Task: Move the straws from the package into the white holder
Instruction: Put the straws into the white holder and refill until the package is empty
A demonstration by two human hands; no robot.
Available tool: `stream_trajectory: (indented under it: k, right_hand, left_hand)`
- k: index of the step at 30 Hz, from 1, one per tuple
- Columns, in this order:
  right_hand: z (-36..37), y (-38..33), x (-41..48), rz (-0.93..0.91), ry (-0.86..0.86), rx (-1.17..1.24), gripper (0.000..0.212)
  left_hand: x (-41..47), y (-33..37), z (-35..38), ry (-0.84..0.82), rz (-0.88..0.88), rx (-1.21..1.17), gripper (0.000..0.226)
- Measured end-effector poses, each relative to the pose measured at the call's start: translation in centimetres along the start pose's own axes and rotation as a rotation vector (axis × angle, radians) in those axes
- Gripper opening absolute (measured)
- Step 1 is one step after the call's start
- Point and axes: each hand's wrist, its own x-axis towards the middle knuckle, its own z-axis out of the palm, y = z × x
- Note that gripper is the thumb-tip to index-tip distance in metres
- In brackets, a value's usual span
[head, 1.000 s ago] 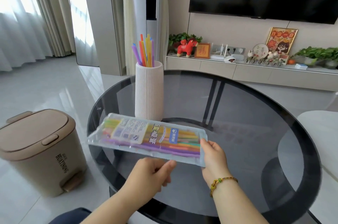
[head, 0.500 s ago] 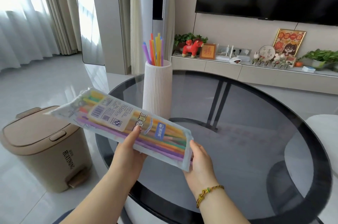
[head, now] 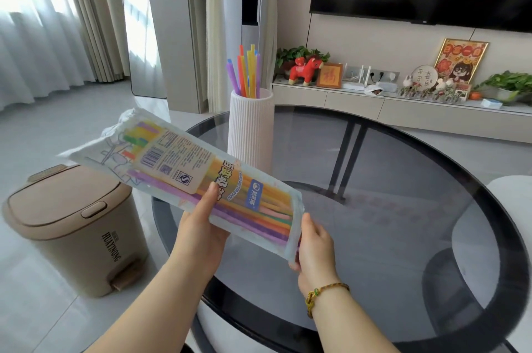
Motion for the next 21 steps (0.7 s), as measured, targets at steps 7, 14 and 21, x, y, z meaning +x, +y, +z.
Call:
stream_trajectory:
  k: [7,14,21]
  right_hand:
    - [-1.2,-0.7,1.2,-0.241,0.150,-0.264,0.041]
    - [-2.4,-0.5,1.9,-0.233,0.148,-0.285,0.043]
    - [-2.7,-1.2,1.2,-0.142,0.058,-0.075,0.040]
  left_hand:
    - [0.3,-0.7,-0.5,0.085,-0.053,0.002,0.030]
    - [0.9,-1.5,-1.1,0.178,-0.117,-0.132,0.013]
    - [1.2,-1.9,-1.4,0.240,-0.118,-0.213,0.013]
